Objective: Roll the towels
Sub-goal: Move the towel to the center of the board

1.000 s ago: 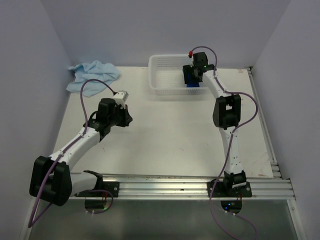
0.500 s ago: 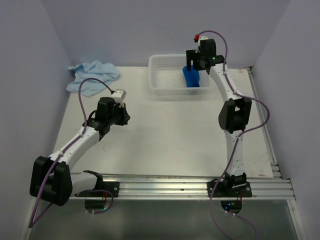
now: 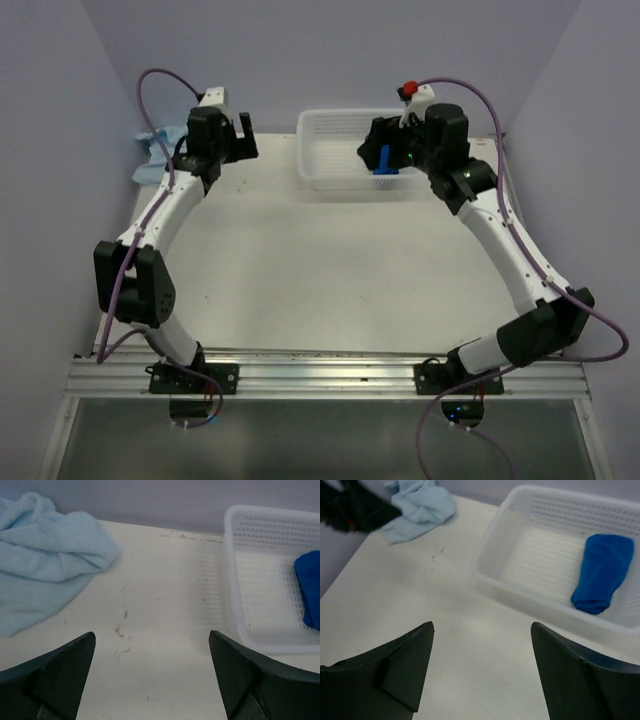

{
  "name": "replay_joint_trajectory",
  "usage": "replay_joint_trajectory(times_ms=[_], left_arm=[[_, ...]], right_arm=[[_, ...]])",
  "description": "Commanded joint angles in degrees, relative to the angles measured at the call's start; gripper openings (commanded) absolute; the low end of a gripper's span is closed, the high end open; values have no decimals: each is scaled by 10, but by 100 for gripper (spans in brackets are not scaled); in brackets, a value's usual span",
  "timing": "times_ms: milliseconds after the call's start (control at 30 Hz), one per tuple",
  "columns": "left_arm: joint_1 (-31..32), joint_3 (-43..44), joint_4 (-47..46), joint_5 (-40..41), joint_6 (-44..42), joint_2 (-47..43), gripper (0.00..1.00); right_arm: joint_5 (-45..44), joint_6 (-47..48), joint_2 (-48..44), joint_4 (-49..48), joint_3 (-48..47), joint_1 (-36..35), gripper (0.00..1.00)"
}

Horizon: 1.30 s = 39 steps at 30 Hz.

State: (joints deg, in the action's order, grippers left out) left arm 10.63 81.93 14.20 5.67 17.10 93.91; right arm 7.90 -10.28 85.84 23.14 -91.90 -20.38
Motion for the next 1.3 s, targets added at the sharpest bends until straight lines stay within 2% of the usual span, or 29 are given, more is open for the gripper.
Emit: replay_joint_trajectory(times_ms=[0, 67, 200, 367, 433, 667, 800, 933, 967, 1033, 1067, 1100, 1200, 1233, 1267], left_arm=[[-62, 109, 70, 27, -3, 106, 100], [-85, 145, 76, 38, 5, 150, 100], [-150, 152, 76, 38, 29, 191, 98], [-171, 169, 73, 90, 18, 253, 96], [-183, 207, 83, 98, 11, 295, 95], [-216, 259, 102, 86, 8, 382, 92], [-228, 270, 105, 75, 16, 412, 75], [-231, 210, 64, 46, 18, 392, 55], [-231, 204, 57, 37, 18, 391, 40], [-231, 186, 57, 9, 20, 386, 21], [-230, 176, 54, -4, 23, 381, 4], [-230, 163, 51, -19, 31, 371, 0], [-217, 47, -6, -76, 63, 286, 0], [-209, -28, -26, -95, 70, 223, 0], [-191, -62, -53, -99, 76, 190, 0]], right_arm=[[33, -33, -55, -35, 110, -56, 82], [38, -52, -103, -44, 158, -73, 81], [59, -97, -165, -99, 282, -99, 81], [92, -90, -183, -94, 322, -100, 81], [97, -91, -190, -92, 334, -101, 81], [101, -111, -178, -117, 356, -106, 81], [100, -114, -168, -123, 361, -109, 80], [98, -113, -160, -128, 360, -109, 79], [98, -113, -158, -126, 358, -109, 79], [93, -110, -154, -121, 351, -110, 79], [92, -107, -152, -111, 347, -109, 78], [88, -103, -154, -104, 340, -110, 78], [69, -92, -161, -77, 321, -109, 78], [63, -91, -164, -70, 318, -111, 78], [56, -89, -168, -63, 314, -111, 78]])
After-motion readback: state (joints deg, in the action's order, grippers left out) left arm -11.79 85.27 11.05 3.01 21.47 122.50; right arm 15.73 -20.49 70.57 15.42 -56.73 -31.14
